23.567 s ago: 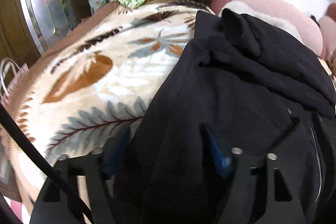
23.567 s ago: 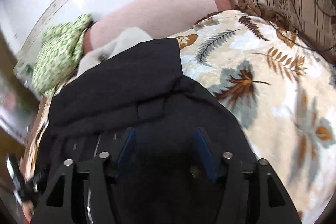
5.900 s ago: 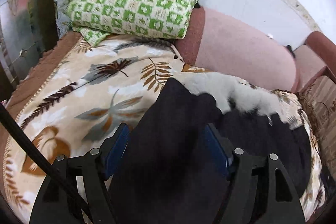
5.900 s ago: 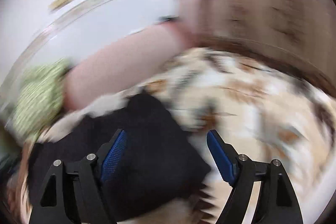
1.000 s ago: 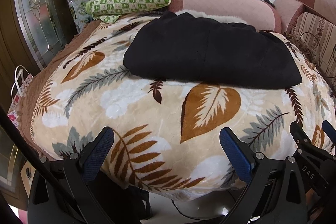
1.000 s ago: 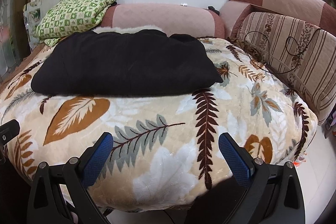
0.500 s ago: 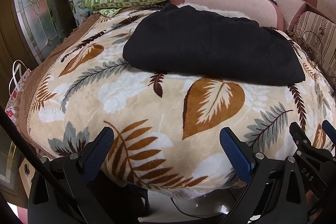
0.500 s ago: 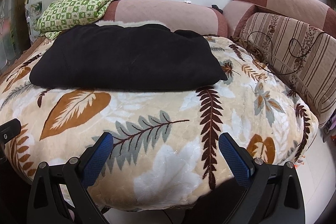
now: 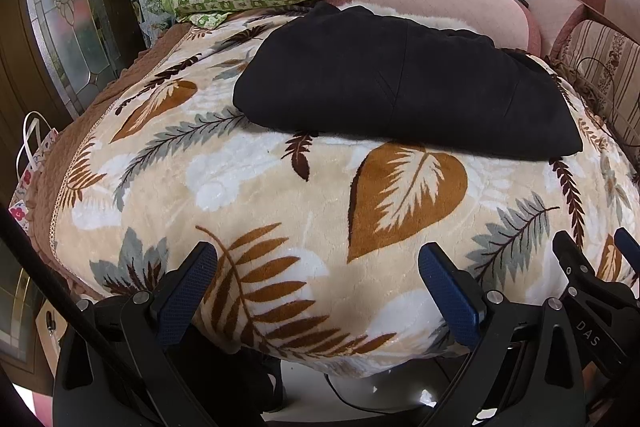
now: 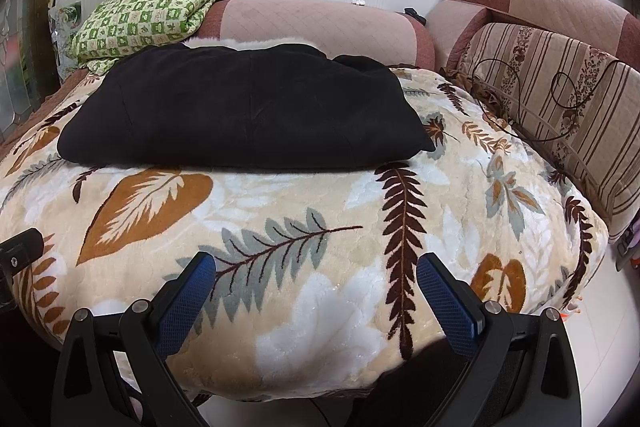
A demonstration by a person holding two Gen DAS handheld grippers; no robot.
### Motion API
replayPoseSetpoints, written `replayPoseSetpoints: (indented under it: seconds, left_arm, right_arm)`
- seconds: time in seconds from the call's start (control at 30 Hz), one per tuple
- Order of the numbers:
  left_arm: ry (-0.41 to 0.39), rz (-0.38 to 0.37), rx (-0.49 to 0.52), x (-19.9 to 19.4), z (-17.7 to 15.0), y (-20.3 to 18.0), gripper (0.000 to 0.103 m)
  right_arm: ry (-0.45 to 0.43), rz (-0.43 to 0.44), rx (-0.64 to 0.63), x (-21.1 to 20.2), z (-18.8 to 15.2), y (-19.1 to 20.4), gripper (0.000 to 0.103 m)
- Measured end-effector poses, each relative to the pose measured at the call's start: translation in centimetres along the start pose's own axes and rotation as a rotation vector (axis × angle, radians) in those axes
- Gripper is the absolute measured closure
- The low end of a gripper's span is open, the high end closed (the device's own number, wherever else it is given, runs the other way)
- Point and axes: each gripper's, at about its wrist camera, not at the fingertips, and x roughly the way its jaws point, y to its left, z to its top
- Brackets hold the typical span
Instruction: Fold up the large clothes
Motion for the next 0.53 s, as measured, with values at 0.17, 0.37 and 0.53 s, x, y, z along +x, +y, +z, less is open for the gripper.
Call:
replayPoseSetpoints:
  seconds: [0.17, 0.37, 0.53]
  left_arm:
    - [0.004, 0.002, -0.004, 0.1, -0.1, 0.1, 0.003]
    - [-0.003, 0.016, -0.014, 0.3, 0.1, 0.6, 0.003]
    - [-0.002, 0.014, -0.024, 0.8, 0.4, 0.9, 0.003]
  right_arm:
    - [-0.006, 0.007, -0.004, -0.2, 0.2, 0.3, 0.001]
    - [-0.018, 0.03, -0.015, 0.0, 1.3, 0.7, 0.001]
    - [-0.022, 0.042, -0.021, 0.4, 2.2, 1.3, 0.001]
